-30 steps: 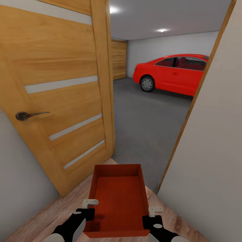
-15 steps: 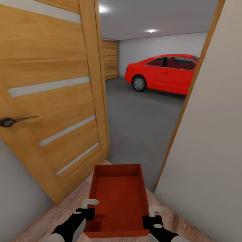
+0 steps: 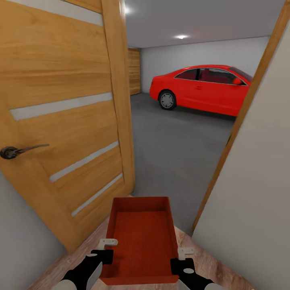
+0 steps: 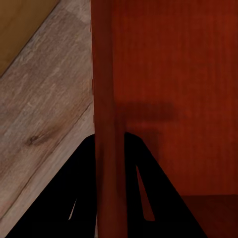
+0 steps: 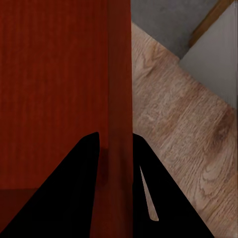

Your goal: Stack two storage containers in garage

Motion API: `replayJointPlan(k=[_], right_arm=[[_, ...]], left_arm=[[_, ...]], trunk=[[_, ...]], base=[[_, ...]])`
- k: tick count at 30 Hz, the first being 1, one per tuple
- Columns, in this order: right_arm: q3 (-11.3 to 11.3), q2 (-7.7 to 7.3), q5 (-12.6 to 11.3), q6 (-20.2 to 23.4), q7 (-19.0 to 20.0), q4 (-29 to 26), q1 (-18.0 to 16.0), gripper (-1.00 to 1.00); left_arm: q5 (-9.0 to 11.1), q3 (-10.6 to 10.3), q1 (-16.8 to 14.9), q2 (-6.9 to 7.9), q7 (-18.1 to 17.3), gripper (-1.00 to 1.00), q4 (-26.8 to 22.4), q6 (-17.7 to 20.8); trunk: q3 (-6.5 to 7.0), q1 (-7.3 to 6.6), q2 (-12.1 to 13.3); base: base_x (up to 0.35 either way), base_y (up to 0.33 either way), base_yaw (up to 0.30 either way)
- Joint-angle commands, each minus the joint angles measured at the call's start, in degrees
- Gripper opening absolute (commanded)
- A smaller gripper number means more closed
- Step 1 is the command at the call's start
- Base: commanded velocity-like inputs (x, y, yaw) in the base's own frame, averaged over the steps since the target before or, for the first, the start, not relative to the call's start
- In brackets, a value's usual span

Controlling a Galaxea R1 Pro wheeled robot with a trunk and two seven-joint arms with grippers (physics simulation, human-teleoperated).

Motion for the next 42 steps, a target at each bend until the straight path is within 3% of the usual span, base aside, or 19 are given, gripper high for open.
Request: replayJointPlan(k=[1,16,42], right_arm=[[0.04,-2.07,-0.12,-1.08,0.04,0.06,-0.06,-1.00],[0.07,-2.07,-0.12,-1.08,0.04,0.06,-0.06,-1.00],[0.14,-2.07,-0.12,-1.09,0.04,0.06,-0.06,-1.00]], left_arm=[[-0.28,-0.25,0.01,0.64,0.85,-1.00,0.09,0.43],[-0.28,-0.25,0.00,0.62,0.85,-1.00,0.14,0.42],[-0.28,-0.25,0.03,0.65,0.85,-1.00,0.18,0.42]], trunk=[[-0.05,0.00,-0.03],[-0.05,0.00,-0.03],[-0.05,0.00,-0.03]], base=[[0.004,0.005,-0.227],[0.008,0.004,-0.246],[0.232,0.117,-0.021]])
